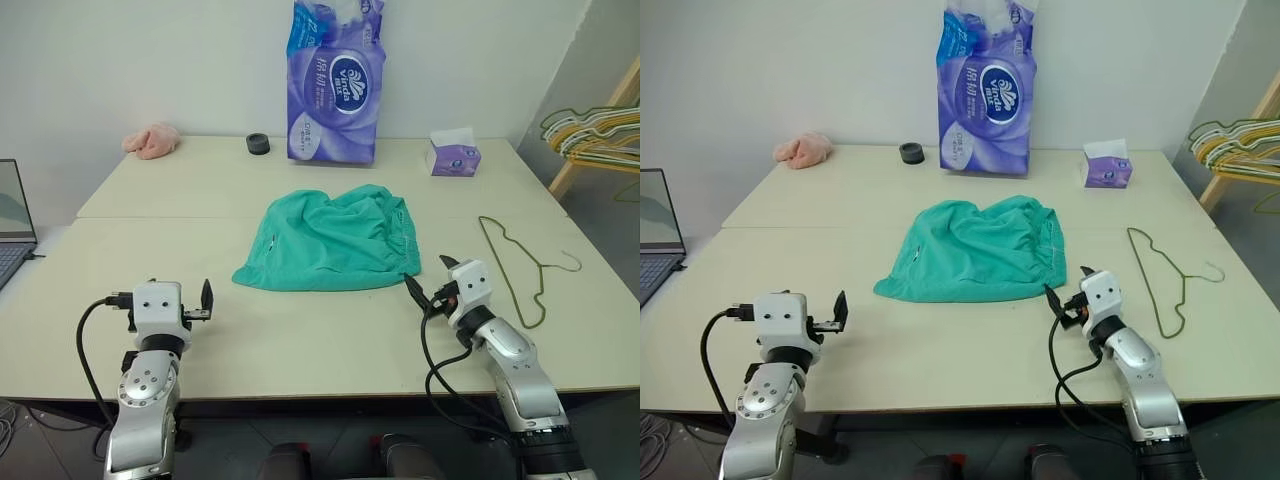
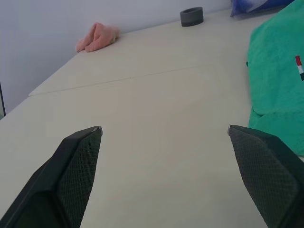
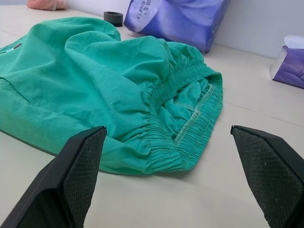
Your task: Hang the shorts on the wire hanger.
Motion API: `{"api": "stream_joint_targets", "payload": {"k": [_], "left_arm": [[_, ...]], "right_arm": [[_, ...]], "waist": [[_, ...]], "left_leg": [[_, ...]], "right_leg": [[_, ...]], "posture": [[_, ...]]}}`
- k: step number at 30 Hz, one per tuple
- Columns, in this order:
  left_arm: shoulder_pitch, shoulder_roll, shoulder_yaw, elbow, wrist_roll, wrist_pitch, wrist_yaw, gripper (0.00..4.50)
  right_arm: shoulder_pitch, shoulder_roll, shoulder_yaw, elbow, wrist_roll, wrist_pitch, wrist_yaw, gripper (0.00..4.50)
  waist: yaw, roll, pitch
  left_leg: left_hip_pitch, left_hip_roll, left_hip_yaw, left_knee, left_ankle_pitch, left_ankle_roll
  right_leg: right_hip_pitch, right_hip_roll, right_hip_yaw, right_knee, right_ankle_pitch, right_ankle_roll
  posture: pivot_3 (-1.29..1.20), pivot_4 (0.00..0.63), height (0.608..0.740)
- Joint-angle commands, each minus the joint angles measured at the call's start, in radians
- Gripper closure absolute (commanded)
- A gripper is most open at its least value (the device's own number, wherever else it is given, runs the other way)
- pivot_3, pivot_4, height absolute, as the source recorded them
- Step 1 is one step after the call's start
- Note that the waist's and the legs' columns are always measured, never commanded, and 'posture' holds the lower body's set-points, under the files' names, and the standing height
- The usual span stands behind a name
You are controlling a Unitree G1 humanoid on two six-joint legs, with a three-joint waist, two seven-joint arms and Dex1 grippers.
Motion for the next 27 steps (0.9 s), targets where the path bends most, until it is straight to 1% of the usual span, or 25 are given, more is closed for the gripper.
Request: {"api": "stream_joint_targets", "payload": {"k": [1, 4, 16, 27], "left_arm": [[0.002, 0.001, 0.011, -0.047, 0.002, -0.024, 0.005, 0.00], [0.006, 0.003, 0.009, -0.051, -0.003, -0.032, -0.003, 0.00], [0.008, 0.011, 0.002, -0.047, -0.011, -0.007, -0.030, 0.00], [0.011, 0.022, 0.034, -0.031, -0.021, -0.052, -0.029, 0.00]], "right_arm": [[-0.019, -0.004, -0.015, -0.018, 0.012, -0.022, 0.008, 0.03], [-0.019, -0.007, -0.015, -0.020, 0.012, -0.022, 0.012, 0.03], [-0.016, -0.008, -0.011, -0.029, 0.014, -0.018, 0.028, 0.03], [-0.007, -0.012, -0.005, -0.044, 0.019, -0.009, 0.054, 0.03]], "waist": [[0.000, 0.000, 0.000], [0.000, 0.000, 0.000], [0.000, 0.000, 0.002], [0.000, 0.001, 0.003]], "left_leg": [[0.000, 0.000, 0.000, 0.000, 0.000, 0.000], [0.000, 0.000, 0.000, -0.002, 0.000, 0.000], [0.000, 0.000, 0.000, -0.004, 0.000, 0.000], [0.000, 0.000, 0.000, -0.004, 0.000, 0.000]], "right_leg": [[0.000, 0.000, 0.000, 0.000, 0.000, 0.000], [0.000, 0.000, 0.000, -0.001, 0.002, -0.004], [0.000, 0.000, -0.001, -0.002, 0.001, -0.005], [0.000, 0.000, -0.001, -0.003, 0.001, -0.005]], "posture": [[0.02, 0.078, 0.740], [0.03, 0.082, 0.740], [0.02, 0.082, 0.740], [0.01, 0.084, 0.740]]}}
